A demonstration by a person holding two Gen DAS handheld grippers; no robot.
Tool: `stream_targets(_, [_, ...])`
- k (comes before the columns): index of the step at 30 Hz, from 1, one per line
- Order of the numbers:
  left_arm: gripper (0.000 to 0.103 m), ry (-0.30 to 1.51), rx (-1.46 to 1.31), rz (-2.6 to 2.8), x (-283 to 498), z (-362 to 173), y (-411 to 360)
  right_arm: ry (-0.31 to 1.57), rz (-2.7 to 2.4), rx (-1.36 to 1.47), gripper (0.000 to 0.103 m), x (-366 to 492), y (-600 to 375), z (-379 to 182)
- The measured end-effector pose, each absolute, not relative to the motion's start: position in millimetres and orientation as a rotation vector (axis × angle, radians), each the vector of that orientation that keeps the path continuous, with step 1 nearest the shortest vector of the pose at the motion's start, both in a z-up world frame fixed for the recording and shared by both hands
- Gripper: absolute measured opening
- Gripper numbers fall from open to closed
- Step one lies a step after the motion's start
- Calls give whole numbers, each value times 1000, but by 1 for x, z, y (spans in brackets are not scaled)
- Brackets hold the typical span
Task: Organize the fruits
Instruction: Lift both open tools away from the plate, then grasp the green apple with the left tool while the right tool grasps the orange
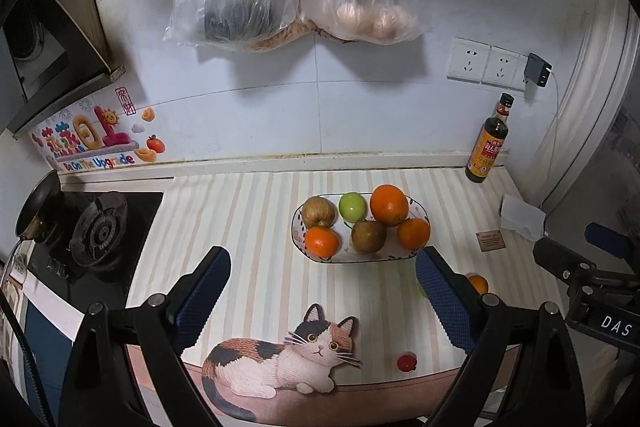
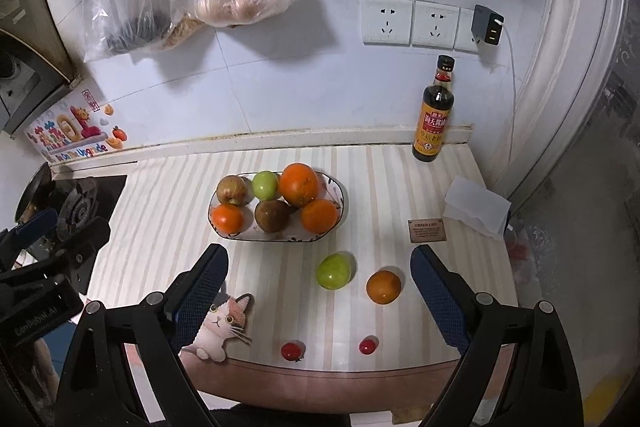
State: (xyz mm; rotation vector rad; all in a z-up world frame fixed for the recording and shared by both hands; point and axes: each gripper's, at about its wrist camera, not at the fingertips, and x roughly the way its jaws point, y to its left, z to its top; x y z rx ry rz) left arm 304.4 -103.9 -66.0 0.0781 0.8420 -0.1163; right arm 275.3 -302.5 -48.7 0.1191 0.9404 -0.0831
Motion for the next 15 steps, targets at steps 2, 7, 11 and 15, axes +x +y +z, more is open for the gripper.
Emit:
stream_targets(2, [95,840,73,-118,304,-65,-103,939,-84,119,95,274,-303,-48])
stream_targets(7, [95,834,60,-118,303,-62,-101,930,-73,137,95,273,-302,-46])
stream_targets(11, [95,842,56,-124,306,-63,-101,916,-67,166,95,275,-304,-44])
stream_targets(15, [102,870,52,-144,319,-73,-107,934,-61,223,98,283,-319,-57])
